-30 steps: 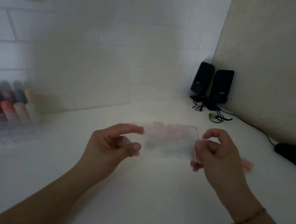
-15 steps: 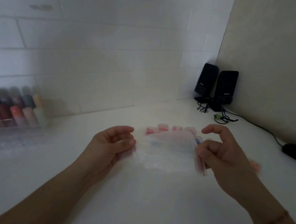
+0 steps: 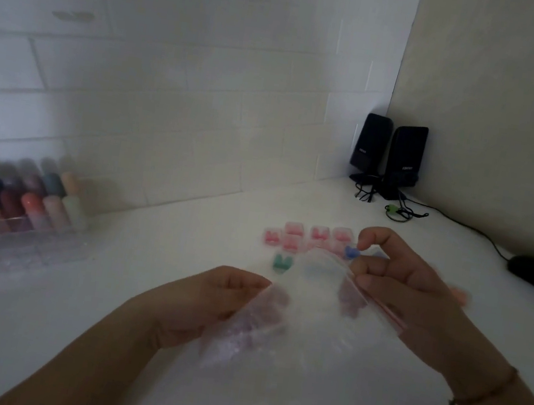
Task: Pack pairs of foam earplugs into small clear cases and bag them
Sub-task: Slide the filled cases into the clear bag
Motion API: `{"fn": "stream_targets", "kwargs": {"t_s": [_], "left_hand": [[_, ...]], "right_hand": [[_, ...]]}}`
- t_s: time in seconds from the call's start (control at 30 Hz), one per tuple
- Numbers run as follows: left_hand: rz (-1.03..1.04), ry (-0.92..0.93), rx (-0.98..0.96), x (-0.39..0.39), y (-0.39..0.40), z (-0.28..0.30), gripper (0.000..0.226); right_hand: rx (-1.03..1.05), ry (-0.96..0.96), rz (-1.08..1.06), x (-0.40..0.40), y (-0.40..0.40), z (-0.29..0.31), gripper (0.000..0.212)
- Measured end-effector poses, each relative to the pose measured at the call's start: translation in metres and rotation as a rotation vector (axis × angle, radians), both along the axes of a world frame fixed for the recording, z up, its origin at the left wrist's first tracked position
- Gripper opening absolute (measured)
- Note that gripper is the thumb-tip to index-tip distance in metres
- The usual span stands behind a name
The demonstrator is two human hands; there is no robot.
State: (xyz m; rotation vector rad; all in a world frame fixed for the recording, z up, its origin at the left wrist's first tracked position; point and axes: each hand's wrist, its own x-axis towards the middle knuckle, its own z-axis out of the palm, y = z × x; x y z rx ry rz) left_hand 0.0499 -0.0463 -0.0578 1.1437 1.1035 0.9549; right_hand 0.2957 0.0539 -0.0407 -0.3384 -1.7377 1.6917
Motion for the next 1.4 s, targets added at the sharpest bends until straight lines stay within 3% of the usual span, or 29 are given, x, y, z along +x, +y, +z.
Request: {"fn": "stream_targets", "kwargs": {"t_s": [0.1,0.17,0.23,0.33,0.5,0.6,0.7,0.77,0.83,0.9,1.0,1.1,1.2,1.4], "left_hand": [[0.067,0.030,0.056,0.000,-0.002,0.006,0.017],[0.120,-0.043,0.018,-0.001,-0.002,0.010,0.038],[0.116,0.019,0.020,-0.002,-0.002,0.011,0.057],[0.119,0.148,0.146,-0.002,0.000,0.007,0.029],[0.488,0.017,0.188,-0.012,0.006,0.008,0.007],[0.666,-0.054,0.303,-0.018,0.007,0.011,0.013],[0.852,0.078,0.531,-0.026,0.008,0.014,0.004],[0.710,0.261,0.618,-0.024,0.009,0.012,0.025],[0.335,0.408,0.501,-0.012,0.007,0.007,0.050],[0.088,0.391,0.399,-0.001,0.005,0.004,0.051],[0.192,0.222,0.487,0.012,0.005,0.006,0.049],[0.552,0.037,0.554,0.021,0.007,0.009,0.044],[0.674,0.034,0.622,0.027,0.010,0.007,0.037],[0.661,0.073,0.658,0.016,0.013,0.001,0.014]], "right_hand": [[-0.078,0.038,-0.198,-0.009,0.003,-0.005,0.019],[-0.092,0.018,-0.287,-0.013,0.006,-0.009,0.016],[-0.071,-0.023,-0.280,-0.014,0.008,-0.011,0.020],[-0.045,-0.048,-0.280,-0.005,0.008,-0.005,0.020],[0.198,-0.231,-0.338,0.006,0.012,-0.005,0.022],[0.278,-0.272,-0.387,0.002,0.013,-0.007,0.021],[0.339,-0.258,-0.349,0.000,0.013,-0.007,0.018],[0.382,-0.260,-0.271,0.003,0.010,-0.004,0.016],[0.380,-0.250,-0.186,0.004,0.005,0.001,0.018],[0.366,-0.244,-0.145,0.004,0.003,0.002,0.024],[0.235,-0.109,-0.268,-0.002,-0.001,0.006,0.010],[-0.153,0.114,-0.374,-0.020,0.000,0.001,0.074],[-0.300,-0.065,-0.330,-0.046,-0.014,-0.004,0.081],[0.269,-0.089,-0.584,-0.039,-0.020,-0.011,0.071]]}}
